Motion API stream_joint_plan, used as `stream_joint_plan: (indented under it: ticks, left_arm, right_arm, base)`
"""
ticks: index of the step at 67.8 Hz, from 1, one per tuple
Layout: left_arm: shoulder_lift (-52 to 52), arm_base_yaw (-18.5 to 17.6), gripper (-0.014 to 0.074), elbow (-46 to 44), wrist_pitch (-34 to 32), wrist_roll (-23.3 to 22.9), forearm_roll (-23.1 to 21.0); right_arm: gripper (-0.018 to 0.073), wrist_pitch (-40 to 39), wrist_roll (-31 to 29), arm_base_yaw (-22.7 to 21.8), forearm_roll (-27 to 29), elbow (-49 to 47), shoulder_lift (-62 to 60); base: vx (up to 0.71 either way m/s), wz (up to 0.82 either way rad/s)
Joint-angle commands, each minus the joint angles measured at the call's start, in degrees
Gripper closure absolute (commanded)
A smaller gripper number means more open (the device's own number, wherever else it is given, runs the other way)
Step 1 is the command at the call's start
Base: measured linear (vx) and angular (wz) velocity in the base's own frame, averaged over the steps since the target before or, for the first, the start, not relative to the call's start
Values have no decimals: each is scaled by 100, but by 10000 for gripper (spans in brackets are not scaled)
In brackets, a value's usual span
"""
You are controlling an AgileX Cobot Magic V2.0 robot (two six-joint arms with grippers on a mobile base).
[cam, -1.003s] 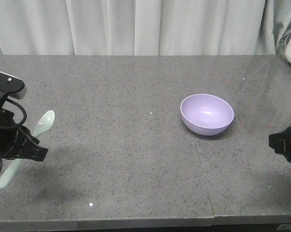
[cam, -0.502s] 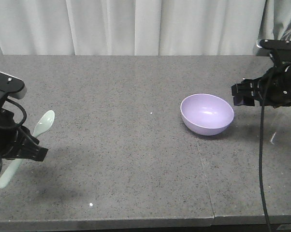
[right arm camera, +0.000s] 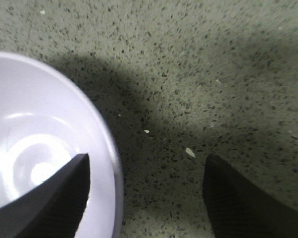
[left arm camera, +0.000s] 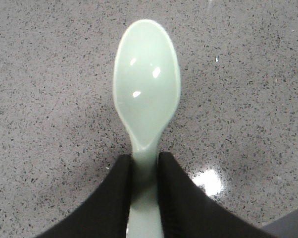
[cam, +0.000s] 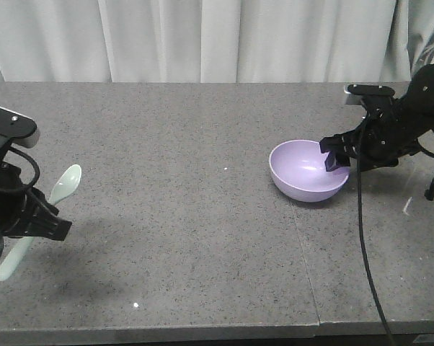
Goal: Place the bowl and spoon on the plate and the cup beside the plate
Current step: 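Move the right gripper to the lavender bowl rim, then grip the bowl rim with the right gripper and lift it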
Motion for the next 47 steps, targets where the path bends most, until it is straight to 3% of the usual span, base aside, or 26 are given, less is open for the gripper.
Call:
stream_joint_plan:
  ticks: [1,18,33,47]
  left_arm:
    - [-147,-39,514,-127,-273,-43,-65]
    - [-147,-39,514,-127,-273,-43,-65]
    - [-147,-39,514,-127,-273,-43,-65]
    - [-147,-39,514,-127,-273,-43,-65]
  right_arm:
    - [150,-99,-148,-30,205,-205,-217]
    - [389,-74,-354,-30,696,-205,-216]
    - [557,-13,-378,-30,746,-205,-236]
    - [567,178,-445,-30,796,-183,-622]
  base:
    - [0,0]
    - [0,0]
    - [0,0]
    - [0,0]
